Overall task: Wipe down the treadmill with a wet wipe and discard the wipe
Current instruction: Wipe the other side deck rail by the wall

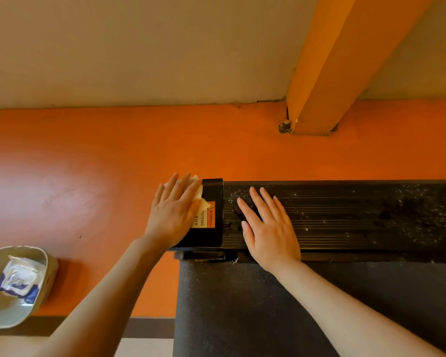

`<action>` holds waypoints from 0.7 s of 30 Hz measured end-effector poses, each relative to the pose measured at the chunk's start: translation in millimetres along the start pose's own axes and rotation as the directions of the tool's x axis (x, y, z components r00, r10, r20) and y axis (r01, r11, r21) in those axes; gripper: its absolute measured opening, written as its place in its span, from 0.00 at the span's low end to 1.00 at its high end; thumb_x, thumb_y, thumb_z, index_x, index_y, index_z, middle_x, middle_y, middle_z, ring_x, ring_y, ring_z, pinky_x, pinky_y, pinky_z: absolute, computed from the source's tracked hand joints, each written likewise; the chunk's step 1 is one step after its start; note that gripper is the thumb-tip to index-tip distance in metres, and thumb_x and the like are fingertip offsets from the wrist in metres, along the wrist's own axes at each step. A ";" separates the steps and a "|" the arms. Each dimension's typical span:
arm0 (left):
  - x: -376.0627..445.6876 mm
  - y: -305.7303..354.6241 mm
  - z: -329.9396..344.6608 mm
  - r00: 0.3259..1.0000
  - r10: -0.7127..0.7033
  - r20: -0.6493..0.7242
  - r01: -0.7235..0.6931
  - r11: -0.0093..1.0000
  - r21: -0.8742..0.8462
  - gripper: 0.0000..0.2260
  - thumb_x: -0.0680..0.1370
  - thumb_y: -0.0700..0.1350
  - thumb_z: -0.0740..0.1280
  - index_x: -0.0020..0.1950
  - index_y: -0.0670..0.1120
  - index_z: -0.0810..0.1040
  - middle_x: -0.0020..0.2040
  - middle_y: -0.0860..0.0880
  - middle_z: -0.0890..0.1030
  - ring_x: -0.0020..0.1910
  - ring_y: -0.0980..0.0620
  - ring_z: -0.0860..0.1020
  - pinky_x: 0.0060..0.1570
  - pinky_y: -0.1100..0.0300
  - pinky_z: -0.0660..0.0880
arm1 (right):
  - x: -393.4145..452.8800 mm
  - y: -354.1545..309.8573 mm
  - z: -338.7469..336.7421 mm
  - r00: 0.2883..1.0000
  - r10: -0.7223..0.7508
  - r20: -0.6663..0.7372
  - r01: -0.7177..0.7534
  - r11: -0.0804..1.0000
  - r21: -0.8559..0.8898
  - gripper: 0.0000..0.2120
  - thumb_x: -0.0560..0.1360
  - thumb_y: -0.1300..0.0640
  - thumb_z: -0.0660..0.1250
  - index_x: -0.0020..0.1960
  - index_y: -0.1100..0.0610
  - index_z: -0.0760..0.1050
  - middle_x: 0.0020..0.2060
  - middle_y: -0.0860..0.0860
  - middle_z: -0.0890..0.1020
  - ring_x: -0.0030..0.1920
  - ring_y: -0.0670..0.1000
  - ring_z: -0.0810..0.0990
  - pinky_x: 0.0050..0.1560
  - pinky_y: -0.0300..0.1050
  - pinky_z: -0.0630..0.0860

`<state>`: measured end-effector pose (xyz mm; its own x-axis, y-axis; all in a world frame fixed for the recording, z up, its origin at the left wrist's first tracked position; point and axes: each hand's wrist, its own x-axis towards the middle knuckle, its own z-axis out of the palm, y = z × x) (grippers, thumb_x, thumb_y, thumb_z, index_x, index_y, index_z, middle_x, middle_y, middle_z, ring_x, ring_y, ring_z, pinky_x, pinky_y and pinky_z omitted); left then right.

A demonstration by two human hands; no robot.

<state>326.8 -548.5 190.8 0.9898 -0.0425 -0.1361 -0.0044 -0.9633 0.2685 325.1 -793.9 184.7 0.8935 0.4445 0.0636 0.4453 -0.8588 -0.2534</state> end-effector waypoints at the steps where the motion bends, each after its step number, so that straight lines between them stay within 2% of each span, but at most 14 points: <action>1: 0.6 7.3 1.3 1.000 -0.004 -0.020 0.003 1.000 -0.007 0.29 0.81 0.63 0.41 0.80 0.53 0.53 0.80 0.53 0.49 0.79 0.51 0.41 0.76 0.52 0.37 | 0.0 -0.2 0.0 1.000 0.000 0.003 0.000 1.000 0.003 0.24 0.82 0.47 0.49 0.74 0.52 0.68 0.75 0.56 0.67 0.76 0.58 0.62 0.75 0.57 0.60; 4: 1.7 29.2 3.0 0.997 0.031 -0.064 -0.032 0.999 -0.014 0.28 0.82 0.58 0.43 0.80 0.46 0.54 0.80 0.50 0.51 0.79 0.51 0.44 0.75 0.57 0.39 | -0.1 0.1 -0.6 1.000 -0.001 0.013 0.001 1.000 0.005 0.24 0.82 0.47 0.49 0.75 0.52 0.68 0.75 0.56 0.67 0.76 0.57 0.62 0.75 0.56 0.59; 8: -4.1 64.4 8.5 0.990 0.096 -0.104 -0.108 0.986 -0.124 0.27 0.82 0.54 0.46 0.77 0.43 0.61 0.78 0.46 0.59 0.78 0.49 0.55 0.75 0.53 0.51 | 0.7 1.1 -3.0 0.999 0.002 0.039 -0.005 0.998 0.066 0.24 0.82 0.46 0.49 0.75 0.52 0.67 0.75 0.55 0.66 0.77 0.55 0.60 0.75 0.53 0.56; 10: -10.7 77.8 15.2 0.987 0.082 -0.141 -0.108 0.977 -0.183 0.25 0.83 0.52 0.49 0.76 0.41 0.65 0.77 0.44 0.63 0.77 0.48 0.59 0.74 0.51 0.56 | 0.6 4.5 -7.2 0.999 0.007 0.033 -0.011 0.994 0.110 0.25 0.82 0.46 0.50 0.75 0.53 0.67 0.75 0.55 0.67 0.76 0.55 0.61 0.74 0.52 0.55; 13: -13.1 87.4 23.8 0.975 0.026 -0.219 -0.079 0.967 -0.240 0.20 0.84 0.47 0.55 0.73 0.39 0.70 0.75 0.42 0.67 0.75 0.46 0.63 0.73 0.49 0.60 | 0.6 19.6 -16.3 1.000 0.015 -0.009 -0.014 0.996 0.085 0.25 0.81 0.47 0.51 0.73 0.54 0.69 0.74 0.56 0.68 0.76 0.56 0.63 0.73 0.54 0.57; 17: 0.3 100.9 23.5 0.969 0.007 -0.247 -0.075 0.961 -0.267 0.19 0.82 0.43 0.61 0.73 0.39 0.70 0.75 0.41 0.65 0.75 0.47 0.58 0.73 0.47 0.60 | 1.2 42.2 -23.7 1.000 0.026 -0.008 -0.026 0.999 0.028 0.25 0.81 0.46 0.50 0.73 0.55 0.70 0.74 0.57 0.68 0.75 0.58 0.63 0.73 0.55 0.58; 21: 1.6 113.9 18.4 0.986 0.005 -0.164 -0.048 0.965 -0.258 0.23 0.84 0.52 0.55 0.76 0.43 0.64 0.79 0.48 0.56 0.77 0.54 0.47 0.74 0.56 0.47 | -5.2 51.3 -21.5 0.997 0.050 0.064 -0.052 0.998 0.031 0.27 0.81 0.44 0.47 0.75 0.53 0.67 0.76 0.56 0.64 0.77 0.56 0.59 0.75 0.53 0.53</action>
<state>325.3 -663.2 203.6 0.9997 -0.0033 0.0239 -0.0151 -0.8589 0.5119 344.5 -845.8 192.2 0.9089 0.4168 -0.0114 0.3964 -0.8723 -0.2862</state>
